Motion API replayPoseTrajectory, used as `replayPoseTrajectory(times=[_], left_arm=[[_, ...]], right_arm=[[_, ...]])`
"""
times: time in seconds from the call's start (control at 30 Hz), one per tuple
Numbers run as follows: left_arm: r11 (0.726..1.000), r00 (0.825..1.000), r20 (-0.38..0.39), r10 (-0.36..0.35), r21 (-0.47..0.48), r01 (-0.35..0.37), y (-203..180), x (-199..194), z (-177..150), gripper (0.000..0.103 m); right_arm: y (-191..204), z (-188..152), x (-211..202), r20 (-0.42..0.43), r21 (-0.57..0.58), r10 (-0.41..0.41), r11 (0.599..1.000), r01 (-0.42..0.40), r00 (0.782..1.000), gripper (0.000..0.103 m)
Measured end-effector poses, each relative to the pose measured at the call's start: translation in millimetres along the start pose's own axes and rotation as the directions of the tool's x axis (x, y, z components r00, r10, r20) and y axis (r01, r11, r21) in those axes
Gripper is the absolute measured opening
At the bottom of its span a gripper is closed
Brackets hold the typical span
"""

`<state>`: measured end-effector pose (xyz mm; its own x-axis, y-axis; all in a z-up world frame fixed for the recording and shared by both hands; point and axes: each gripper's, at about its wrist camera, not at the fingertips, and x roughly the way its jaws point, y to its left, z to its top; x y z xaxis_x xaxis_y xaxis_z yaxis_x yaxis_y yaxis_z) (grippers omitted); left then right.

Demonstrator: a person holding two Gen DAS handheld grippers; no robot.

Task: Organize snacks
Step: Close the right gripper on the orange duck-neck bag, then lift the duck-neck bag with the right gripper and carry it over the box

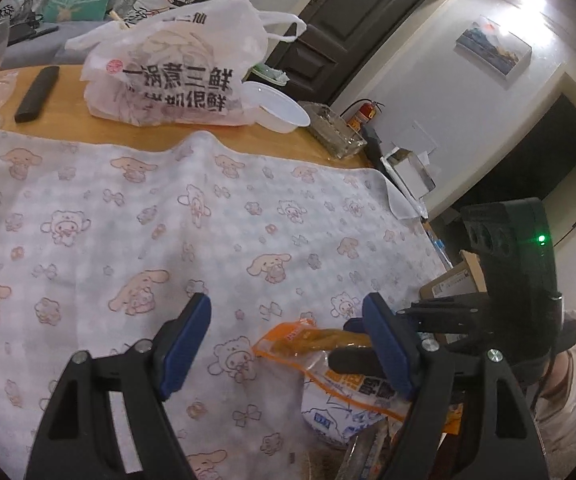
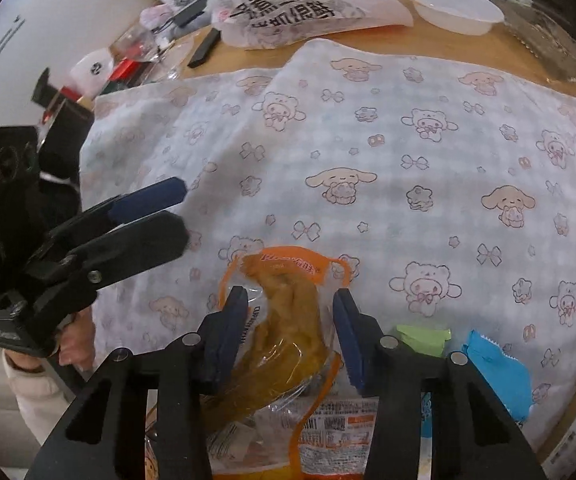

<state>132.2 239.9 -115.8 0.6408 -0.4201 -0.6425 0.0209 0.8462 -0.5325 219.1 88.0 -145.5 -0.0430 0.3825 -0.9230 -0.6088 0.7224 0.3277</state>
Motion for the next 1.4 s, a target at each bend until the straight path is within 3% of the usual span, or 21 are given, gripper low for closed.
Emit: replayPoseTrajectory(times=[0.07,0.13,0.37,0.47,0.53,0.63,0.8,0.9,1.03,1.23,1.4], left_arm=[[1.000,1.000,-0.010,0.019,-0.007,-0.019,1.5,3.9,-2.9,0.075],[1.000,1.000,-0.021,0.024,-0.013,-0.024,3.8,6.9,-5.4,0.075],[0.999,0.996,-0.077,-0.045,-0.017,0.044,-2.2,22.5,-16.3,0.075],[0.998,0.993,-0.103,-0.059,-0.019,0.058,-5.6,30.2,-21.4,0.075],[0.996,0.991,-0.112,-0.078,-0.043,0.074,-4.8,35.0,-23.5,0.075],[0.994,0.990,-0.105,-0.093,-0.073,0.085,-4.5,39.2,-23.4,0.075],[0.987,0.988,-0.111,-0.109,-0.130,0.094,-0.5,48.8,-21.9,0.074],[0.983,0.987,-0.105,-0.124,-0.148,0.107,0.8,50.4,-21.6,0.058],[0.984,0.990,-0.082,-0.112,-0.147,0.099,4.5,42.5,-20.8,0.039],[0.986,0.991,-0.091,-0.097,-0.141,0.084,5.6,43.1,-22.9,0.037],[0.987,0.991,-0.093,-0.099,-0.139,0.085,5.5,43.2,-22.9,0.037]], right_arm=[[-4.5,-1.6,-1.1,-0.022,0.012,0.009,1.000,-0.009,1.000,0.051],[-7.9,-1.2,2.3,-0.071,0.032,0.026,0.999,-0.024,0.997,0.070],[-9.1,-14.5,-12.5,-0.048,0.030,0.083,0.996,-0.082,0.995,0.072],[-6.9,-18.5,-14.0,-0.052,0.000,0.077,0.997,-0.077,0.996,0.063],[-2.9,-20.4,-17.8,-0.026,-0.035,0.040,0.999,-0.041,0.999,0.048],[-1.4,-22.2,-23.9,0.007,-0.061,0.022,0.998,-0.021,1.000,0.037],[3.6,-24.0,-28.1,0.030,-0.096,0.020,0.995,-0.017,0.999,0.035],[7.2,-28.3,-28.1,0.040,-0.127,0.015,0.992,-0.010,0.999,0.044],[6.6,-35.8,-23.5,0.028,-0.123,0.044,0.992,-0.040,0.999,0.068],[16.1,-45.8,-23.0,0.021,-0.172,0.055,0.984,-0.051,0.998,0.084],[15.3,-48.7,-24.3,0.018,-0.168,0.053,0.985,-0.049,0.998,0.080]])
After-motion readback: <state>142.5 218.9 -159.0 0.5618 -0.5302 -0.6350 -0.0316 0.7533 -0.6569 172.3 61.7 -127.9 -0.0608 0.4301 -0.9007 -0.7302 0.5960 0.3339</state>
